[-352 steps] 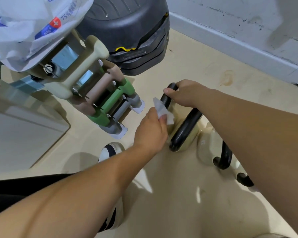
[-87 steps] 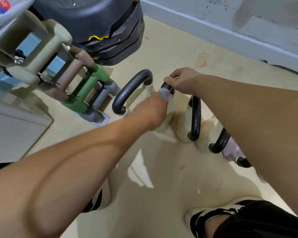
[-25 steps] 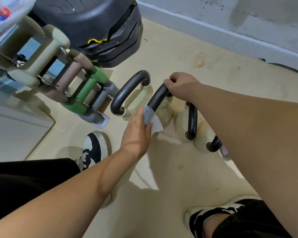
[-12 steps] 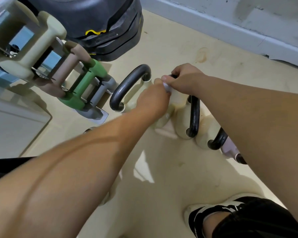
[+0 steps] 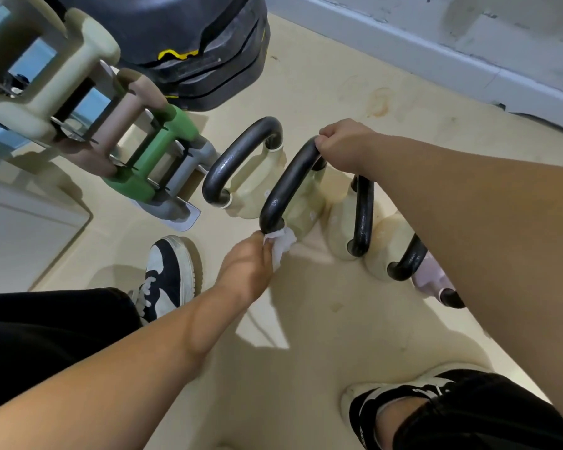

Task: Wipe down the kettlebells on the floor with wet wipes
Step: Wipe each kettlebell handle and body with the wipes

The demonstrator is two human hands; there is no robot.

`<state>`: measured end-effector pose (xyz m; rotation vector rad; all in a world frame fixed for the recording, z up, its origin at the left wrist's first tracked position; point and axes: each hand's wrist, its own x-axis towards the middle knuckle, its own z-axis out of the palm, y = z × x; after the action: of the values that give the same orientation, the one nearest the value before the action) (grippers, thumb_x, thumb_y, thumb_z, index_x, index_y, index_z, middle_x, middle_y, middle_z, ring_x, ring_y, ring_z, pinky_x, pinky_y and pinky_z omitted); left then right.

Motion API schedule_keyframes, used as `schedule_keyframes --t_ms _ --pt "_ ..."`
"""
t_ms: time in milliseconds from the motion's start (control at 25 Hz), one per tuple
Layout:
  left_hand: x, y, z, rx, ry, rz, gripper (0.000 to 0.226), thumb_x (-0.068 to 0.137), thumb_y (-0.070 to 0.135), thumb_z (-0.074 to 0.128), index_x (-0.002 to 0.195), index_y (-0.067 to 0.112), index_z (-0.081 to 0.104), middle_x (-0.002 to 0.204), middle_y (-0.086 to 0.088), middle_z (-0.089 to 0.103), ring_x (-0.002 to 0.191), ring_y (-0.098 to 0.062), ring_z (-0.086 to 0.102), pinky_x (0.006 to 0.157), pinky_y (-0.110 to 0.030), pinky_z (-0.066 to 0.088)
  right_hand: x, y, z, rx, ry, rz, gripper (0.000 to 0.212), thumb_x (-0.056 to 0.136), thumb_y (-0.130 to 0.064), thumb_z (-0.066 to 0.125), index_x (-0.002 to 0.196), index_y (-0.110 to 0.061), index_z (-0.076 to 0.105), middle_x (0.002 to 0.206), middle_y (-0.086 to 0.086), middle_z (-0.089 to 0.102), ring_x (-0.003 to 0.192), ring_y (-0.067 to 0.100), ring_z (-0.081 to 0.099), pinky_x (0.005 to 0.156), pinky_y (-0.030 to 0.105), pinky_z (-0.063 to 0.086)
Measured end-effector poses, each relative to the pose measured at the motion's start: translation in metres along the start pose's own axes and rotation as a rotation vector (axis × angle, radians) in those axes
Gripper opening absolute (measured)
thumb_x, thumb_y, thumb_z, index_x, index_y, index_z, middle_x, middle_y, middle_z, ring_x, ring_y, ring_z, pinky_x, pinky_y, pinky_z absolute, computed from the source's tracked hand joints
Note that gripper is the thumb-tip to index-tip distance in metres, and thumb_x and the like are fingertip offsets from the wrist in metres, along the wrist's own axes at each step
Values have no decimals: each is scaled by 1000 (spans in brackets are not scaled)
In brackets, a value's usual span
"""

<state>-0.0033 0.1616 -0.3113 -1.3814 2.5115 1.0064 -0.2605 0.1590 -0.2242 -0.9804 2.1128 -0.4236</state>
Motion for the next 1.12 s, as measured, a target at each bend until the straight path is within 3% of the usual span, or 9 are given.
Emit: schedule_keyframes --t_ms 120,240,440,560,680,760,880,1000,1120 --pt "-13 12 -12 -76 114 48 39 99 44 29 97 19 59 85 7 59 81 -17 50 71 -26 33 1 -3 0 -25 -14 5 33 103 -30 40 103 -8 64 86 6 59 81 25 52 65 29 42" --pt "-7 17 -29 -129 298 -26 24 106 34 36 88 23 48 81 3 55 81 -21 53 68 -29 32 1 -7 5 -82 -26 16 40 102 -42 42 110 -8 61 101 9 60 90 28 55 73 32 41" --pt "38 52 -73 -102 521 94 30 102 26 41 109 11 65 117 -6 61 109 -23 54 93 -31 42 -4 -7 13 -160 -3 4 51 100 -54 42 120 -10 57 113 9 59 103 31 55 84 35 41" --pt "22 65 -54 32 291 323 39 98 33 39 124 9 57 125 -13 61 109 -33 58 89 -37 48 -3 -4 15 -123 37 2 45 97 -55 45 108 -13 58 108 7 61 98 30 56 77 33 40" --pt "-1 60 -30 1 70 171 77 101 51 39 159 11 9 155 -10 40 131 -29 51 99 -39 45 -5 -4 5 -6 30 11 32 102 -38 44 98 -13 62 81 3 60 80 25 52 59 28 36" --pt "7 58 -31 -52 161 171 60 107 41 32 157 12 20 148 -10 49 131 -28 50 93 -31 41 -6 -1 -2 56 34 25 26 103 -25 43 102 -12 66 78 2 56 77 23 49 56 25 34" --pt "26 82 -43 32 248 182 34 104 19 38 138 15 43 111 -6 61 103 -30 61 72 -28 36 -5 4 -3 93 34 31 23 96 -10 44 102 -9 66 85 6 54 83 27 46 57 27 34" --pt "66 119 -41 364 100 109 51 98 10 42 147 13 29 126 -8 49 111 -27 55 77 -35 42 -3 3 -4 88 8 47 32 97 -10 44 119 -4 67 99 9 57 90 26 48 72 28 40" --pt "115 150 -50 391 -70 13 39 95 12 45 134 14 39 125 -9 50 107 -29 58 72 -38 39 -1 2 -5 114 21 62 35 102 -15 42 126 -3 64 111 12 59 97 27 49 89 32 45"
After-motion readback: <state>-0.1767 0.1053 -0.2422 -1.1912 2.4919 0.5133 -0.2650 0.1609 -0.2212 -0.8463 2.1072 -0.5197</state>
